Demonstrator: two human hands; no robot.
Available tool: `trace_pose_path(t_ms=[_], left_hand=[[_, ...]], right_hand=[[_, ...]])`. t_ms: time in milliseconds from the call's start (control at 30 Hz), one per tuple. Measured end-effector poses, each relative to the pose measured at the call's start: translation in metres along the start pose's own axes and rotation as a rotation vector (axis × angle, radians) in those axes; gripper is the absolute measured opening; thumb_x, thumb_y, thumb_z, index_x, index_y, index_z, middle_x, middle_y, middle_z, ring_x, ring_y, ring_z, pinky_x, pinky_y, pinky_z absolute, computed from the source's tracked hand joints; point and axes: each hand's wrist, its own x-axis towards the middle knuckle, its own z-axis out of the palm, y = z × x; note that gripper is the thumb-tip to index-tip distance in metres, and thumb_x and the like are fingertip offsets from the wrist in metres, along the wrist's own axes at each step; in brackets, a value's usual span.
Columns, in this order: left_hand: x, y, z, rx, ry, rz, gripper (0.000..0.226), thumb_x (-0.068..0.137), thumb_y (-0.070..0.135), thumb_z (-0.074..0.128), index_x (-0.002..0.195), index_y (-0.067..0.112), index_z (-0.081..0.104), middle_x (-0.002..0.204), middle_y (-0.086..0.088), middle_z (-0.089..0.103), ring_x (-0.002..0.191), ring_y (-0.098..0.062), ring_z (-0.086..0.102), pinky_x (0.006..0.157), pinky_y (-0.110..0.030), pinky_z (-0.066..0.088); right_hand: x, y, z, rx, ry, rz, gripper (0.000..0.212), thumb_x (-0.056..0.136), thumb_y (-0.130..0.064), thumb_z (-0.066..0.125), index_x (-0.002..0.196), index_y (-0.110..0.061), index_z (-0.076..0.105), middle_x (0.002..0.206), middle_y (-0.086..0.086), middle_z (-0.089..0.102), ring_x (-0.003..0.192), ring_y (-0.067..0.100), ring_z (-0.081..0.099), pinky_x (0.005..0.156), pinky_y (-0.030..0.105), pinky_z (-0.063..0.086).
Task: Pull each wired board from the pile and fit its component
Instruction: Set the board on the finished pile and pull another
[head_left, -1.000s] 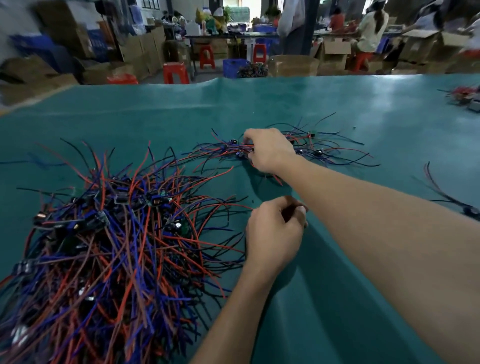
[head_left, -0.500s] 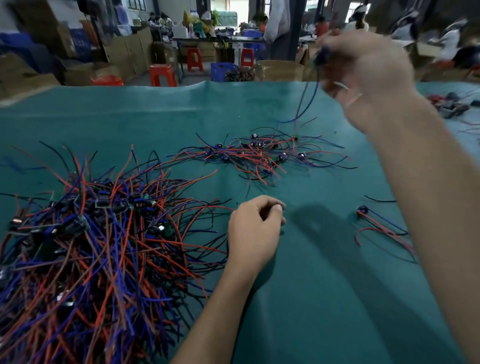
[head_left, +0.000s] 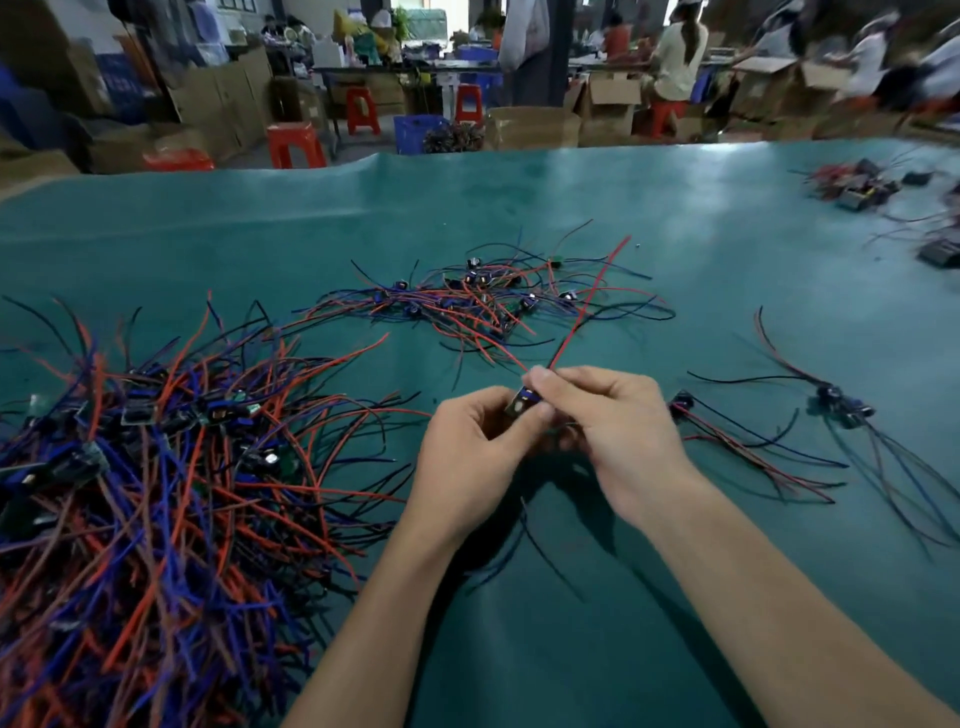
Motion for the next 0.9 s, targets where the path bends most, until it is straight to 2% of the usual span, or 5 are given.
trace_pose_path(t_ms=[67, 167, 367, 733, 900], left_hand=[[0.000, -0.001, 0.000, -0.051, -0.033, -0.010, 0.012, 0.095, 0.015, 0.070, 0.086, 0.007, 0.075, 0.076, -0.007, 0.076, 0.067, -0.010, 0.062, 0.063, -0.034, 0.052], [0.001, -0.002, 0.002, -0.006, -0.074, -0.032, 0.018, 0.097, 0.008, 0.065, 0.081, 0.013, 0.073, 0.069, -0.002, 0.074, 0.058, -0.004, 0.058, 0.058, -0.015, 0.045], [0.000, -0.003, 0.003, -0.012, -0.084, -0.068, 0.019, 0.100, 0.016, 0.062, 0.088, 0.011, 0.076, 0.066, -0.004, 0.073, 0.061, -0.022, 0.057, 0.058, -0.026, 0.041], [-0.001, -0.003, 0.004, -0.045, 0.090, -0.022, 0.028, 0.102, 0.024, 0.058, 0.080, 0.012, 0.071, 0.052, -0.004, 0.064, 0.045, -0.002, 0.048, 0.049, -0.012, 0.036], [0.001, -0.003, 0.004, -0.063, 0.122, -0.011, 0.033, 0.104, 0.028, 0.054, 0.080, 0.010, 0.066, 0.048, -0.002, 0.056, 0.043, -0.011, 0.044, 0.048, -0.023, 0.039]], right_hand=[[0.003, 0.001, -0.004, -0.037, 0.018, -0.050, 0.016, 0.085, -0.017, 0.079, 0.078, -0.002, 0.078, 0.072, 0.013, 0.070, 0.056, 0.016, 0.056, 0.047, 0.023, 0.045], [0.009, 0.001, -0.014, -0.173, 0.096, -0.182, 0.018, 0.085, -0.019, 0.081, 0.074, -0.006, 0.076, 0.064, 0.006, 0.063, 0.055, 0.011, 0.051, 0.047, 0.022, 0.042], [0.018, -0.011, -0.033, -0.179, 0.169, -0.286, 0.023, 0.083, -0.012, 0.081, 0.062, -0.014, 0.074, 0.059, 0.003, 0.058, 0.049, 0.010, 0.047, 0.047, 0.020, 0.041], [0.026, -0.031, -0.064, 0.323, 0.662, -0.234, 0.027, 0.101, -0.016, 0.059, 0.075, -0.008, 0.061, 0.070, 0.007, 0.060, 0.046, 0.011, 0.054, 0.046, 0.024, 0.046], [0.013, -0.006, -0.024, -0.141, 0.202, -0.109, 0.030, 0.096, -0.035, 0.067, 0.078, -0.011, 0.073, 0.069, 0.003, 0.070, 0.051, 0.008, 0.058, 0.043, 0.020, 0.042]])
